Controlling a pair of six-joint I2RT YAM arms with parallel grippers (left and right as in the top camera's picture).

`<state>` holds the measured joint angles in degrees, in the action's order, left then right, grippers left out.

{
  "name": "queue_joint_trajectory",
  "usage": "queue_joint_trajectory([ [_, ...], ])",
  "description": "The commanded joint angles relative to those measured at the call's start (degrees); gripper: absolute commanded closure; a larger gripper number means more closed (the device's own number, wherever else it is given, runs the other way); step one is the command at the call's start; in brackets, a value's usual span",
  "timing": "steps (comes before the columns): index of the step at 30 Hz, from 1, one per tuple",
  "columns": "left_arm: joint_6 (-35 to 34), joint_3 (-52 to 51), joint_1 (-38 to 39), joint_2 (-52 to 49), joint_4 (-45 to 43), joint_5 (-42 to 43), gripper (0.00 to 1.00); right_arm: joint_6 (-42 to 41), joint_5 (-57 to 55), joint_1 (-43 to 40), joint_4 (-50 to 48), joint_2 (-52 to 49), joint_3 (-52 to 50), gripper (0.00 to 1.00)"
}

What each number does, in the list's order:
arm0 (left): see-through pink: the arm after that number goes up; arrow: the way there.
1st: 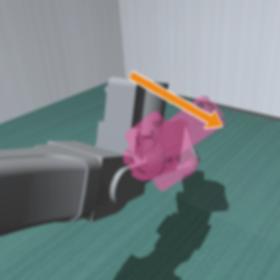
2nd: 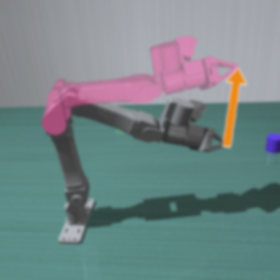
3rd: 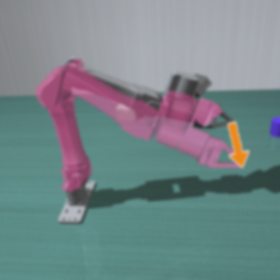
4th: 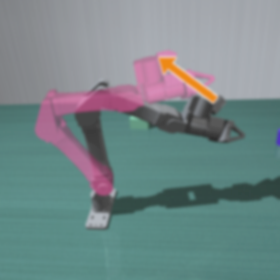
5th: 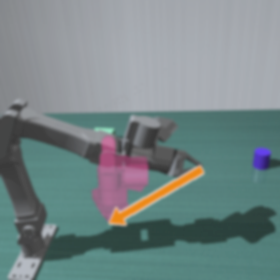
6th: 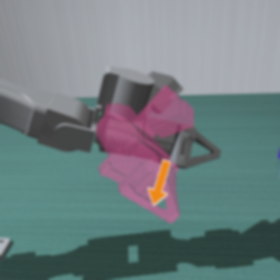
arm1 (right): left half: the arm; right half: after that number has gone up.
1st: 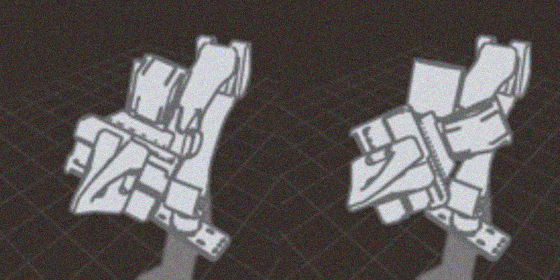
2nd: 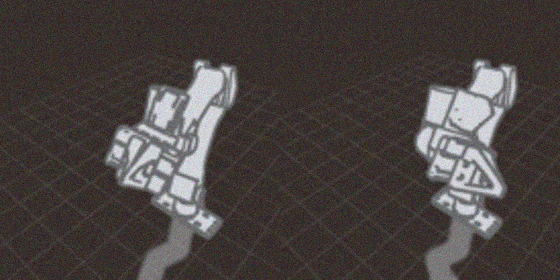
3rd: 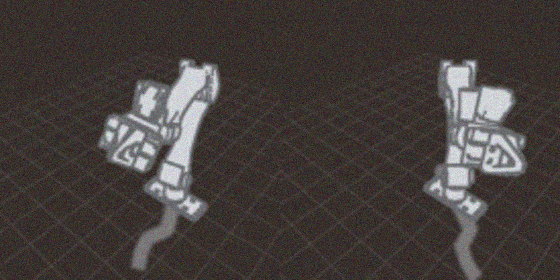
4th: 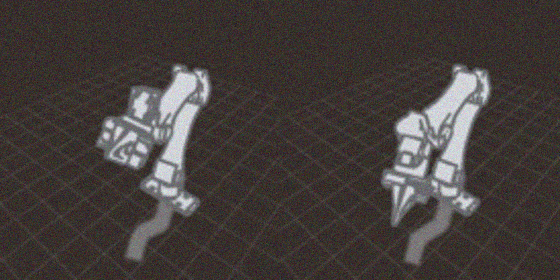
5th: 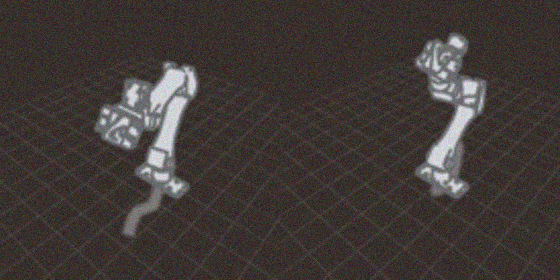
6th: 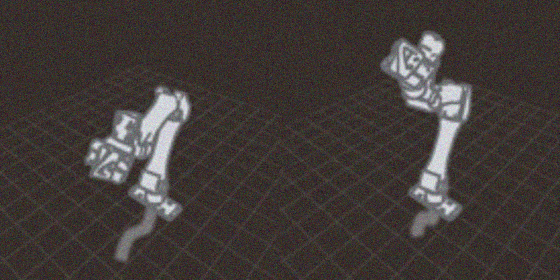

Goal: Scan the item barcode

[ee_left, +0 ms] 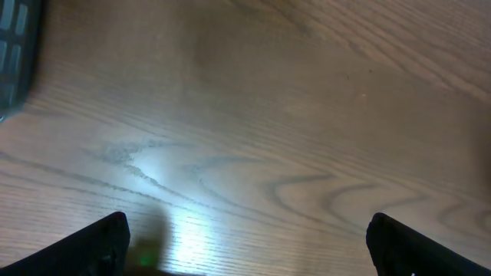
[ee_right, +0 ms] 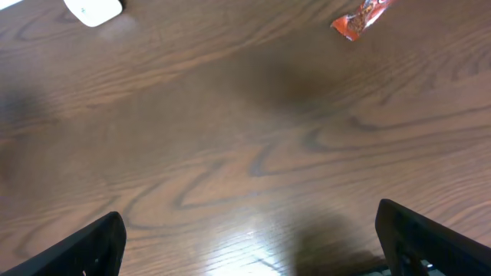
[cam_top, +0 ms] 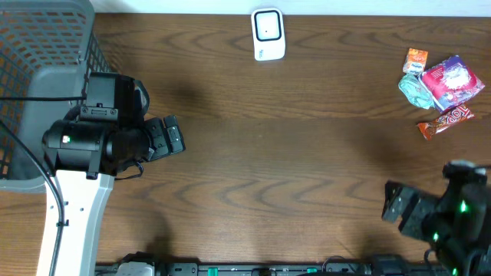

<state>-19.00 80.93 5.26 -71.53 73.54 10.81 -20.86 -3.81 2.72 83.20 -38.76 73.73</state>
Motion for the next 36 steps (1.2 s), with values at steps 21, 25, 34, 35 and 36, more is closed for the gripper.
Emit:
queue_joint_trajectory([
  [21, 0.98, 0.02, -0.22, 0.00, 0.17, 0.11, 0.02, -0.79, -0.68, 0.33, 3.82, 6.27, -4.81, 0.01],
  [25, 0.98, 0.02, -0.22, 0.00, 0.17, 0.09, 0.02, -0.74, -0.59, 0.33, 3.82, 6.27, -4.81, 0.01],
  [34, 0.98, 0.02, -0.22, 0.00, 0.17, 0.09, 0.02, -0.74, -0.59, 0.37, 3.82, 6.27, -4.81, 0.01],
  [35, 0.98, 0.02, -0.22, 0.00, 0.17, 0.11, 0.02, -0.74, -0.57, 0.37, 3.82, 6.27, -4.81, 0.01],
  [36, 0.98, 0.02, -0.22, 0.00, 0.17, 0.09, 0.02, -0.74, -0.57, 0.37, 3.82, 6.27, -4.81, 0.01],
])
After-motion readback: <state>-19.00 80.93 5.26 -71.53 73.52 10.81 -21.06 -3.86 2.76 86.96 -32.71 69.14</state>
